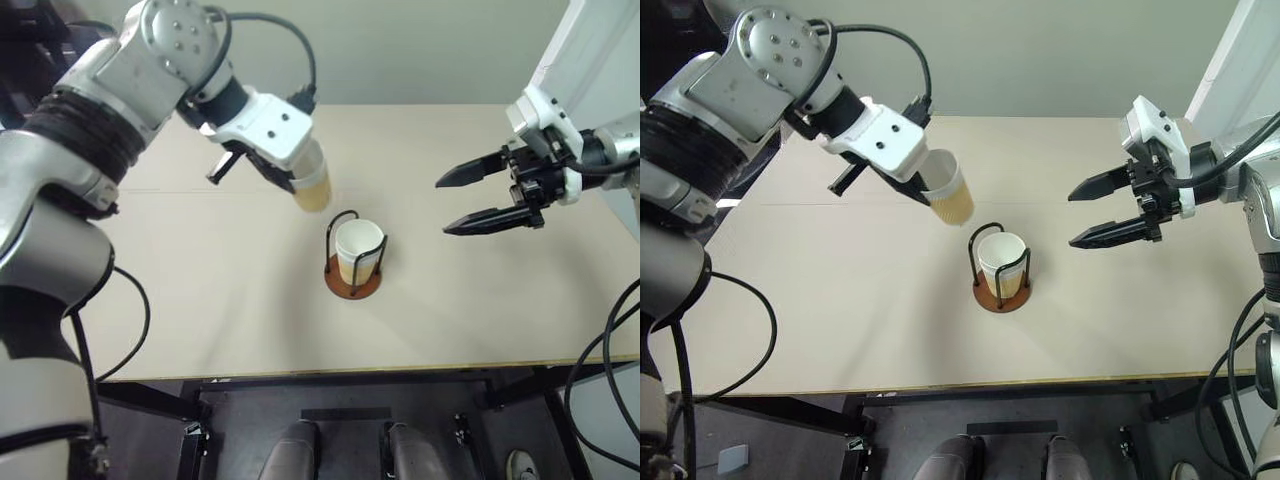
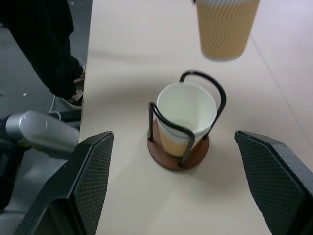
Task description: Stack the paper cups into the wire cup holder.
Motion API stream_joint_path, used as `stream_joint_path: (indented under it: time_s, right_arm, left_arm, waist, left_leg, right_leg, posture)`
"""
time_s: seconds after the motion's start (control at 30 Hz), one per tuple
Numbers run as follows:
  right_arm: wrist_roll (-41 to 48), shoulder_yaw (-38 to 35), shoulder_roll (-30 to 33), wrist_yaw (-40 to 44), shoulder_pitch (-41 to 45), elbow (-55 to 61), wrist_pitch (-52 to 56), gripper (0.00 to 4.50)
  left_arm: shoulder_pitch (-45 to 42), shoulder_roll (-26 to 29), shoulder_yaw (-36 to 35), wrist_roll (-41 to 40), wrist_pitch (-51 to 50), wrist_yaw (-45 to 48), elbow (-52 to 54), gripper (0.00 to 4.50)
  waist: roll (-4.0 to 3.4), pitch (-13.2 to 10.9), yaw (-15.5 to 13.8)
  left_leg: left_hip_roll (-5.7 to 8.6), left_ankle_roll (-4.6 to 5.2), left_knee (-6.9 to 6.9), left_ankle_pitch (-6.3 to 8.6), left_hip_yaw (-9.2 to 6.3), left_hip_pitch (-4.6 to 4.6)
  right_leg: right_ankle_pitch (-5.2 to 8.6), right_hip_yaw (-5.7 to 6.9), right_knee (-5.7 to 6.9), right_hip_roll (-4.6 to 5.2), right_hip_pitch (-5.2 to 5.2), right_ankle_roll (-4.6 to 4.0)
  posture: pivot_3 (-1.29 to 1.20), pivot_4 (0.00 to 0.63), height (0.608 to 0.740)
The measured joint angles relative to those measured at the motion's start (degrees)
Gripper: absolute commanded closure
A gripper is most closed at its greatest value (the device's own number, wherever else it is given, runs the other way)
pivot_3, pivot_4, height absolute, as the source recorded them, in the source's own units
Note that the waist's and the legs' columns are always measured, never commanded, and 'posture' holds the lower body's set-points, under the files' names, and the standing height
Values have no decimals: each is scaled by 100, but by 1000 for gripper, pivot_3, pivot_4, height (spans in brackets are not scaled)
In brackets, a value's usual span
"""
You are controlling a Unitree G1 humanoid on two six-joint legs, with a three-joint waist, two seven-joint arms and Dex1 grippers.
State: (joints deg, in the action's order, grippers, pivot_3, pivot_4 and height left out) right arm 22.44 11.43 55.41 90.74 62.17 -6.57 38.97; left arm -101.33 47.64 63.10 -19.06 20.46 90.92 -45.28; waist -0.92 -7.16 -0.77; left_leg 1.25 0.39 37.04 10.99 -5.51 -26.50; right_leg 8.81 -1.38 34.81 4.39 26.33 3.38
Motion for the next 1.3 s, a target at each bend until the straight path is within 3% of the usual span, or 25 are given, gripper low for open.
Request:
stream_joint_path:
  time_s: [0.43, 0.9, 1.3]
  right_arm:
    - [-126, 57, 267, 141, 0, -52, -81, 466]
    - [-129, 58, 337, 146, 0, 11, 36, 466]
    - [-128, 58, 338, 146, -2, 76, 148, 466]
  left_arm:
    - [-473, -681, 209, -721, -190, 1, -144, 4466]
    - [-479, -491, 898, -1207, -257, 1, 666, 4466]
    - [-302, -716, 907, -902, 110, 1, 279, 4466]
  waist:
    - [0, -2, -27]
    - [-2, -2, -12]
    - [-4, -2, -41]
  left_leg:
    - [10, 15, 15, 13, 21, 19]
    - [7, 15, 22, 12, 16, 45]
    - [6, 17, 36, 13, 8, 44]
  right_leg:
    - [15, -4, -1, -6, -26, 36]
    - [19, -13, 8, -5, -50, 37]
    - [18, -14, 9, 0, -58, 37]
  posture:
    - [0, 150, 740]
    - [0, 150, 740]
    - [0, 150, 740]
